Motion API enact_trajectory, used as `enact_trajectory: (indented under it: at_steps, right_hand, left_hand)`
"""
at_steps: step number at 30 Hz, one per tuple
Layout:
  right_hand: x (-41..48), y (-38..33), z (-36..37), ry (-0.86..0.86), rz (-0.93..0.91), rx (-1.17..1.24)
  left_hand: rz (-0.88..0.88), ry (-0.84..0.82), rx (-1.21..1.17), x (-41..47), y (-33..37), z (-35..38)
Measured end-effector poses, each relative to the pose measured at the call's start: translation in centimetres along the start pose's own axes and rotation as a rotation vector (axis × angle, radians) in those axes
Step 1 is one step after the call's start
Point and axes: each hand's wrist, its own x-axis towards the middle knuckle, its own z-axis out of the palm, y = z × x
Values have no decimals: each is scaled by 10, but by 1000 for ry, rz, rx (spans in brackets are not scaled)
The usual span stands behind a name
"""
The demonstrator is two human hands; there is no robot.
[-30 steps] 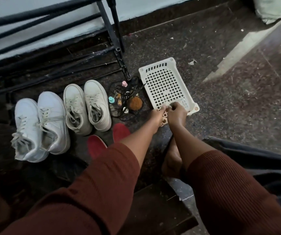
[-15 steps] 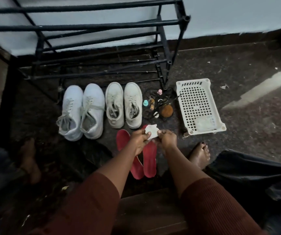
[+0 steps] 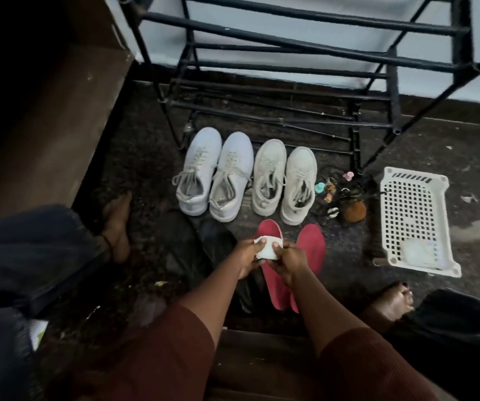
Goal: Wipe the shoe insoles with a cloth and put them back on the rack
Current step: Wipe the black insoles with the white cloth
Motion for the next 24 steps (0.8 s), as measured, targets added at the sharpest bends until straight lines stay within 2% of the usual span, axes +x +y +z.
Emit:
enact_trajectory:
  at_steps: [3, 6, 11, 16, 20, 24]
  right_hand:
    - [6, 14, 16, 22, 14, -108]
    - [9, 31, 31, 29, 9, -259]
    - [6, 49, 58, 12, -35, -204]
    - [7, 54, 65, -39, -54, -206]
    - [8, 51, 56, -81, 12, -83]
    - [9, 54, 45, -93, 32, -58]
  left_hand:
    - [37, 138, 78, 8, -13, -24]
    - [66, 176, 161, 17, -24, -48]
    - [53, 335, 208, 25, -29, -79]
    - [-71, 563, -17, 28, -36, -110]
    - [-220, 825, 97, 26, -52, -138]
    - [-264, 774, 89, 63, -89, -156]
